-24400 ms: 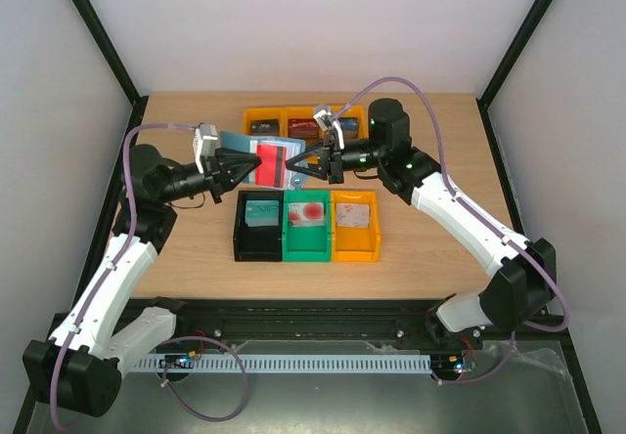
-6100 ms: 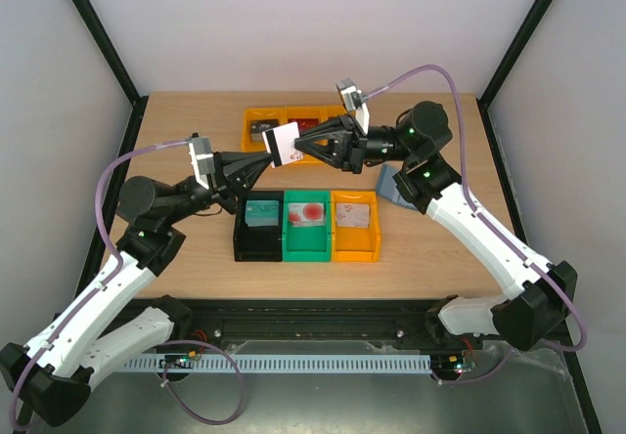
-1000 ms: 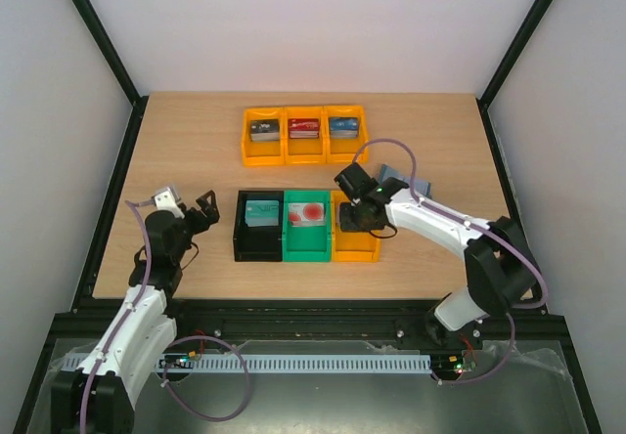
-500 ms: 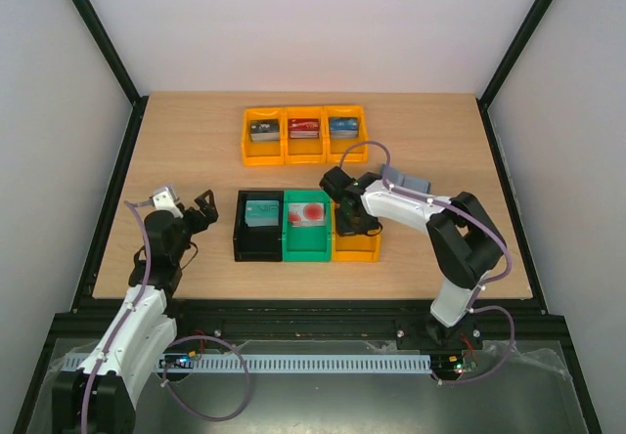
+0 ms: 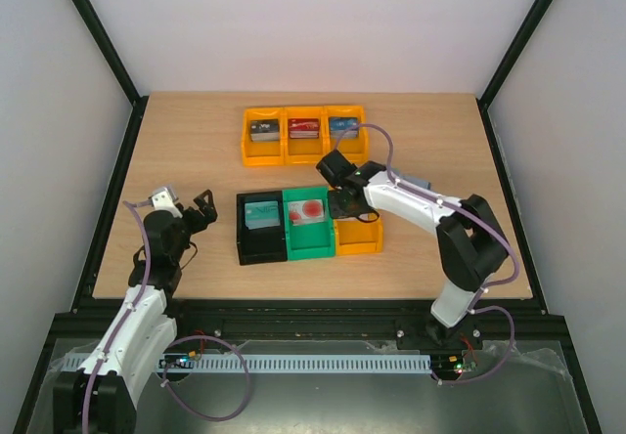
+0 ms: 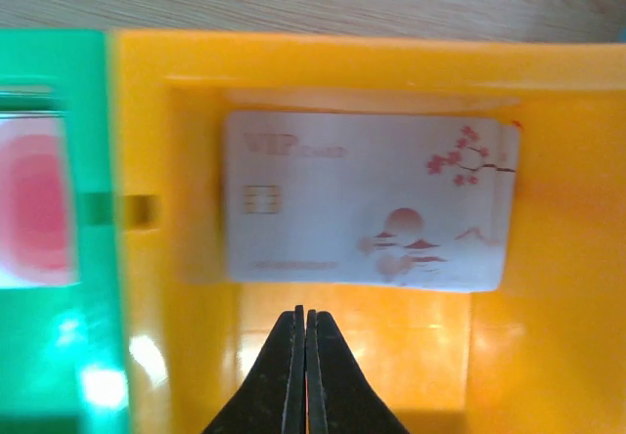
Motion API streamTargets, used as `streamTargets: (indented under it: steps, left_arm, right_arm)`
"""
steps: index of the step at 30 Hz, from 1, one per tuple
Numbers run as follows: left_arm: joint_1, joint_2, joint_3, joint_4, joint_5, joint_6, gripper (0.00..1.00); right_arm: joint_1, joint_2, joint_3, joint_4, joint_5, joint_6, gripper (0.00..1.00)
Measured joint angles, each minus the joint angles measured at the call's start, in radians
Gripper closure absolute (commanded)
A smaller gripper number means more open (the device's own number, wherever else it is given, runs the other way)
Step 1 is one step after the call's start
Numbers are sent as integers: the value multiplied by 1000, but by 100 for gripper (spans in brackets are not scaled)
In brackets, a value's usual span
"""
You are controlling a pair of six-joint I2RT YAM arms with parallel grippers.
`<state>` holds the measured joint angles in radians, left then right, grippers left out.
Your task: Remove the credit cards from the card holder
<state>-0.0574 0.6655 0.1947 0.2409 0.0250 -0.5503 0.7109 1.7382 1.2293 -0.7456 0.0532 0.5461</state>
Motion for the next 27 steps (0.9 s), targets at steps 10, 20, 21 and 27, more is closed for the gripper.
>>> streamTargets:
  steps: [10,20,21,27]
  left_arm:
    - [0,0,-6,1,1,0,0]
    - [0,-23,-12,1,1,1,0]
    - [0,-23,-13,1,1,1,0]
    - [0,-4,-13,2,1,5,0]
  right_arm:
    - [-226,-185,41,12,-229,-18,87]
    - [-722,-117,51,77,-200,-40,14]
    - [-737,-86,55,79,-182,-52,11]
    - [-752,91,90,79,-124,-97,5]
